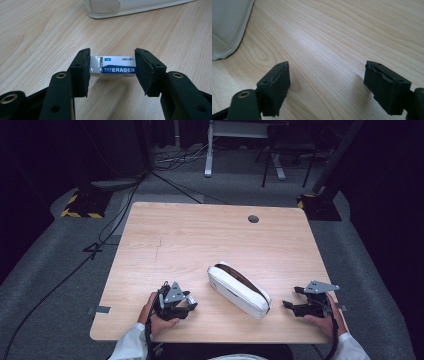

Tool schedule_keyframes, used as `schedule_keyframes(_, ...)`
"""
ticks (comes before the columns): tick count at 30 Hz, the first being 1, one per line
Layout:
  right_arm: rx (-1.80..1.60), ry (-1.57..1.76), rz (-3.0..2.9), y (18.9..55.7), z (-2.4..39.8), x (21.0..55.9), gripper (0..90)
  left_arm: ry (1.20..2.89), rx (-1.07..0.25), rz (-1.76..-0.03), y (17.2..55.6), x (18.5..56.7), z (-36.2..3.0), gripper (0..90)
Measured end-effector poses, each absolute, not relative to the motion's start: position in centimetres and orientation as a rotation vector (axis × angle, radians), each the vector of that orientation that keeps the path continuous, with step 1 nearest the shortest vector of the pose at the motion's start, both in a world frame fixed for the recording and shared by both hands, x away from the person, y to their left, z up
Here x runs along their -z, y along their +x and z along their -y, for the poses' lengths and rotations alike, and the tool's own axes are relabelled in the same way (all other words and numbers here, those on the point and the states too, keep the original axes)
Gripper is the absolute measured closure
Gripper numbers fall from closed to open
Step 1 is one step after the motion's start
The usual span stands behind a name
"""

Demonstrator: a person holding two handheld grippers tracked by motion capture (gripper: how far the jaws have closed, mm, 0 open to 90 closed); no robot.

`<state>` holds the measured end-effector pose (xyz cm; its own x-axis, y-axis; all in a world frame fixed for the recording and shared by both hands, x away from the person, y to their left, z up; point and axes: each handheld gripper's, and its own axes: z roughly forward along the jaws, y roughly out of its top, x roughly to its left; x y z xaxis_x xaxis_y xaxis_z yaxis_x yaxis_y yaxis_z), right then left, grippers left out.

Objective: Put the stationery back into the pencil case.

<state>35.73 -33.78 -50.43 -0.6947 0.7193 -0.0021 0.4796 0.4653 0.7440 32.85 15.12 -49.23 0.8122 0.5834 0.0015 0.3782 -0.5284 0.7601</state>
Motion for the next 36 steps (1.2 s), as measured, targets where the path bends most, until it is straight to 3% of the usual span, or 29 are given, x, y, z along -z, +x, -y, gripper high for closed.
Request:
schedule_keyframes(19, -1.065, 1.017, -2.399, 35.7, 33.8, 50.4, 21.5, 2.134, -0.351, -0.704, 33.4, 47.6, -16.4, 48.4)
schedule_keyframes(36, -1.066, 1.018, -2.400, 35.7, 33.8, 50.4, 21.5, 2.036, -0.374, -0.635, 34.0, 43.4, -15.1, 48.5)
